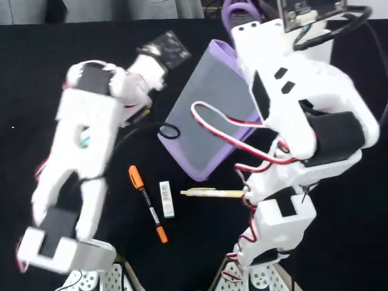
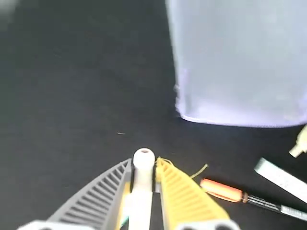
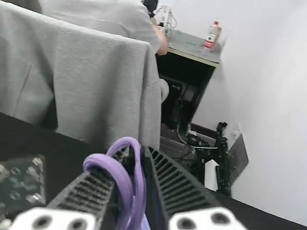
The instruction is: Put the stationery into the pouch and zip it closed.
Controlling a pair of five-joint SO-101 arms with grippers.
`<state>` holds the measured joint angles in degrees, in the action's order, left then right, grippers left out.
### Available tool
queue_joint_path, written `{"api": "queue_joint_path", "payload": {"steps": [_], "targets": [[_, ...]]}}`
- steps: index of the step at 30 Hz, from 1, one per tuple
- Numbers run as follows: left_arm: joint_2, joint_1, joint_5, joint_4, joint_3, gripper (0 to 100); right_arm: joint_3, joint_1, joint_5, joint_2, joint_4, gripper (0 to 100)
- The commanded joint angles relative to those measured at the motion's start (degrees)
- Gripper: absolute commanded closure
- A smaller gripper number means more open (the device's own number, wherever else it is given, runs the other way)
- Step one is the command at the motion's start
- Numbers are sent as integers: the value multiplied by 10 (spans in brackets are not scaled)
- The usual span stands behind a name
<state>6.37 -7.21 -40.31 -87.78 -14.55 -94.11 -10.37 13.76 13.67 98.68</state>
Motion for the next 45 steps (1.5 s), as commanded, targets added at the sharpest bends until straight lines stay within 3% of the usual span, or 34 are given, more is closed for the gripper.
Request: {"api": "queue_joint_path", "payload": {"steps": [1, 7, 10, 16, 23, 31, 45], "targets": [[143, 37, 54, 33, -28, 971, -11, -44, 3, -8, 16, 974], [287, 139, 293, 144, -26, 971, -1, -98, -2, -40, 26, 974], [345, 158, 412, 178, -26, 971, 39, -117, -2, -62, 26, 974], [434, 156, 535, 222, -26, 971, 155, -200, 2, -141, 25, 974], [488, 137, 583, 229, -30, 971, 247, -270, 4, -228, 20, 974], [550, -60, 623, 233, -26, 971, 256, -278, 4, -244, 22, 974], [559, -65, 625, 209, -26, 971, 327, -382, 28, -302, 22, 974]]}}
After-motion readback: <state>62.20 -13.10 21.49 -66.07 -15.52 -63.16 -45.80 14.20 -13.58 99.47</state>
